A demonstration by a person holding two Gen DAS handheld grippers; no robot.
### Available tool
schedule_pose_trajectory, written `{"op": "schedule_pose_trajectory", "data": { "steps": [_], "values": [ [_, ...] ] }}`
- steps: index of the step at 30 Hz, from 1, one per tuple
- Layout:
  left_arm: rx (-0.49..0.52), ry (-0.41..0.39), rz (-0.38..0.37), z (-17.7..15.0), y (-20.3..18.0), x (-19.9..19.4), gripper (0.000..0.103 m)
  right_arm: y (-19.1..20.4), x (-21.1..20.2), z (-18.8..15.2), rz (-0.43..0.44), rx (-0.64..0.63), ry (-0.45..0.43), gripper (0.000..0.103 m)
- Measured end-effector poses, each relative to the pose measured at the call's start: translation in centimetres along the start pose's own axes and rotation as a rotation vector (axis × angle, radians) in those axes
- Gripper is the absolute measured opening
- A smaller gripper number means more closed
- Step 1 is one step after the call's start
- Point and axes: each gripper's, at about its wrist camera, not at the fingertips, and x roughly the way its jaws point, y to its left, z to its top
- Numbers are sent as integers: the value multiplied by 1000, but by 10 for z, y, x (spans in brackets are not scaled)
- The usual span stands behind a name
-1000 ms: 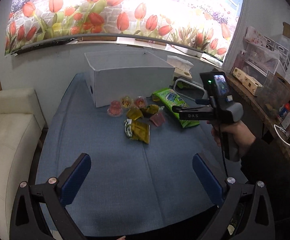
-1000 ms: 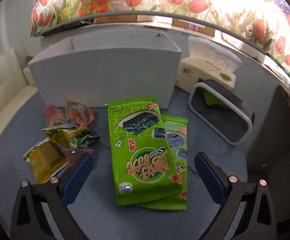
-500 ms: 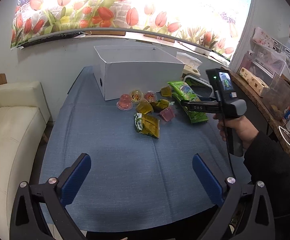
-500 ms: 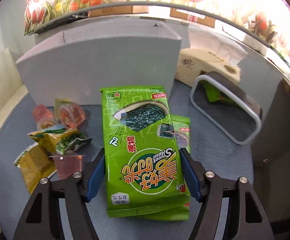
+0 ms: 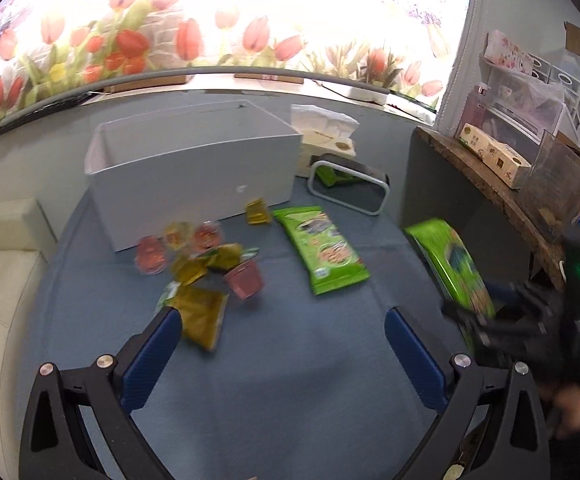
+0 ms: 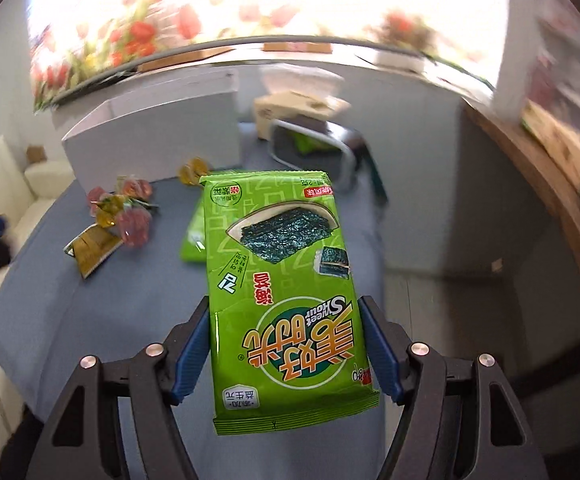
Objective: Organize snacks
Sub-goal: 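Carry both green seaweed packs into the white box and release them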
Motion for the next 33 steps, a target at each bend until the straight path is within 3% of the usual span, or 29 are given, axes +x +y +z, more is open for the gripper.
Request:
{"op": "schedule_pose_trajectory", "data": {
  "steps": [9,13,18,28,31,33],
  "values": [
    [2,26,62,43,-64,98,103,-41,-41,-63,-30,175,11,74],
    [19,78,161,53,-79,158,103,-45,-49,-76,21,227,17,74],
    [-10,172,214,53,-77,211,103,-43,-55,-82,46,233,7,74],
    [-40,198,230,46,-66,238,103,-38,-64,-79,70,219,-19,74],
    [-29,186,217,46,-67,234,93,-37,-67,-79,74,215,-27,74],
    [-14,182,198,47,-70,230,75,-36,-68,-79,77,217,-28,74]
  ]
}}
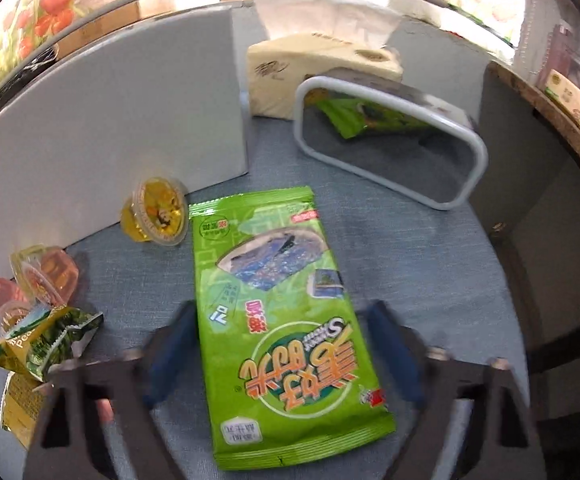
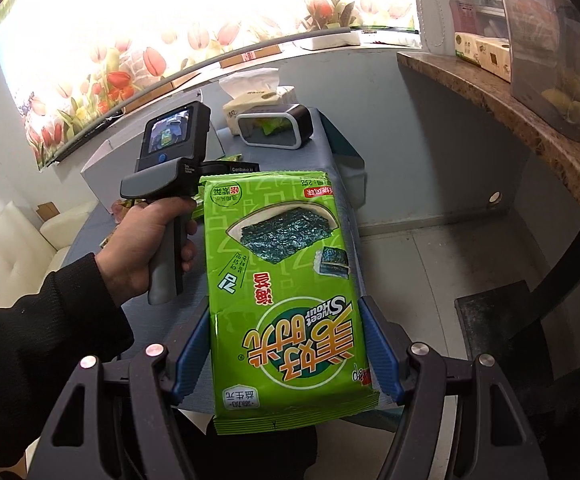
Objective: Organize snacks
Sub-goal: 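Carry both green seaweed packs into the white box and release them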
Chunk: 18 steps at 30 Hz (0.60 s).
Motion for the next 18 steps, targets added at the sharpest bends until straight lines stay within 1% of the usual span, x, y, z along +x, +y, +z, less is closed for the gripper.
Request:
{"op": "schedule_pose_trajectory", "data": {
  "steps": [2,4,7,11,13,16,18],
  "values": [
    [11,14,-7,-1,-1,-3,74,1,0,0,2,3,2,74],
    [20,11,-11,-4,3,-8,72,3,-2,0,8,1,0,74],
    [9,1,-45,-8,10,-26,72,6,-6,1,5,-12,-9,74],
    [38,-69,-82,-12,19,-70,72,12,-7,5,12,-23,-16,74],
    [29,-98,-114,-18,31,-100,72,18,-7,10,19,-36,-23,74],
    [3,-131,-160,-30,60,-141,72,27,-6,18,27,-56,-34,74],
    [-13,-146,-174,-41,82,-165,72,36,-3,25,40,-74,-36,74]
  ]
}}
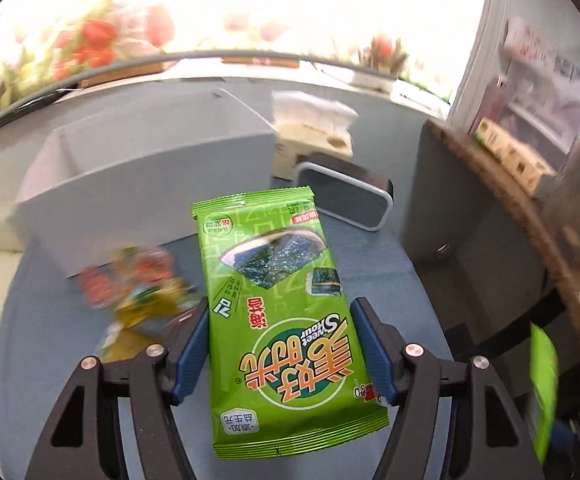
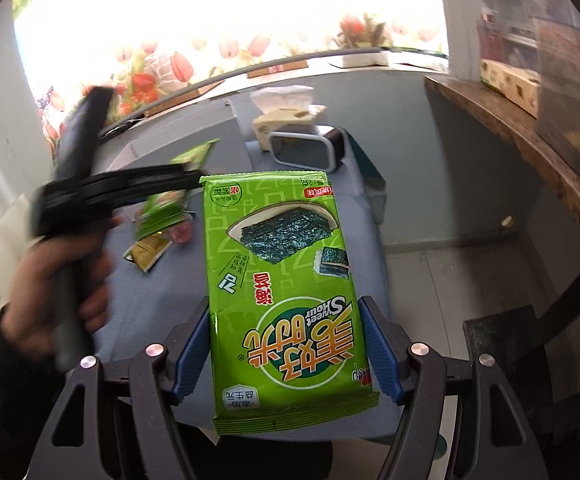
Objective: Organize snacks
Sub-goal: 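Carry both green seaweed packs into the white box and release them, then grasp a pink jelly cup with the right tool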
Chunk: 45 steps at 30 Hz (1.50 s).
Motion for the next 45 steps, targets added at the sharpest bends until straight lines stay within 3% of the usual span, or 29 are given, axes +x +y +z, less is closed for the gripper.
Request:
{"op": "schedule_pose_trajectory", "data": {
  "steps": [6,12,18,23,26,31,34,35,38,45],
  "values": [
    [-51,-41,9,-14,70,-67,73,36,31,27,52,-52,10,74],
    [-87,-71,38,-1,123,-82,73,86,79,68,115,-115,16,74],
    [-101,-133,49,37,159,-74,73,134,132,129,153,-161,13,74],
    [-128,-166,-3,92,182,-49,73,159,173,192,160,-162,21,74],
    [-83,-191,3,129,184,-27,73,172,201,232,158,-169,29,74],
    [-89,-136,-31,171,197,10,76,185,241,277,122,-187,65,74],
    [-69,-122,19,181,202,27,83,186,256,290,145,-190,79,79],
    [-62,-117,48,183,206,32,101,186,263,293,130,-193,89,87],
    [-64,-123,60,181,217,32,103,181,270,297,75,-183,67,101],
    [-72,-125,70,161,228,19,103,173,261,282,80,-165,71,103]
  ]
}}
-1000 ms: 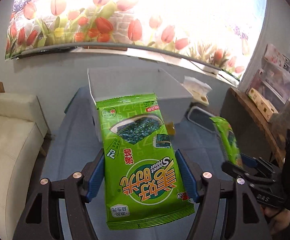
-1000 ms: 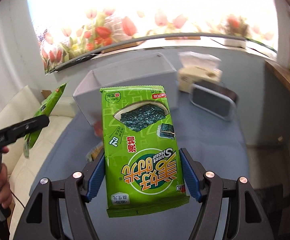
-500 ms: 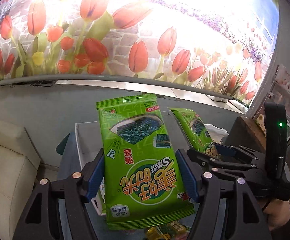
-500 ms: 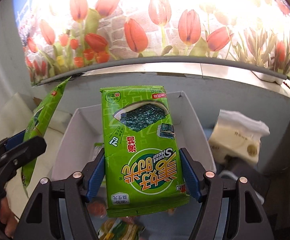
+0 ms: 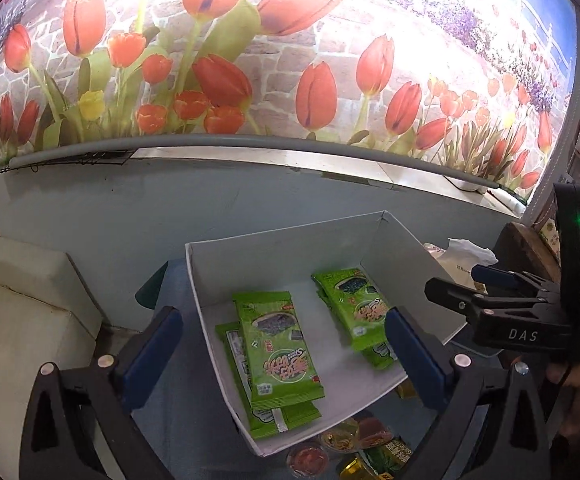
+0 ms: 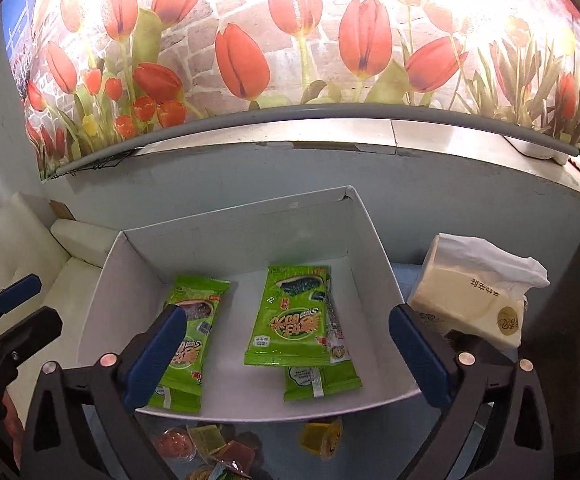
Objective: Organize snacks
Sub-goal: 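Grasp a pink jelly cup with the right tool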
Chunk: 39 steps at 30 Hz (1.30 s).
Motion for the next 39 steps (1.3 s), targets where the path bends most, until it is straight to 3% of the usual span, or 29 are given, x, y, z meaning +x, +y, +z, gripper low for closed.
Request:
{"op": "schedule_pose_trajectory", "data": {
  "steps": [10,13,22,26,33,36,38,39],
  "values": [
    [43,-45,-23,-37,-23,-56,103,8,-58,-53,-3,-41,-63,103],
    [73,-68,-8,-60,-32,-86,103,9,-82,-73,-16,-87,-79,103],
    [56,-61,-76,-140,-43,-155,103,7,-143,-160,21,-75,-117,103],
    [38,-15,-83,-177,-48,-166,103,14,-132,-196,20,-102,-72,103],
    [14,61,-101,-228,-56,-176,103,17,-65,-224,-10,-115,34,102],
    [26,72,-84,-241,-57,-181,103,18,-40,-223,-17,-140,41,89],
    [25,87,-76,-246,-55,-183,103,15,-21,-219,-28,-123,90,75],
    [22,88,-70,-248,-54,-185,103,13,-14,-218,-21,-108,103,73]
  ]
}}
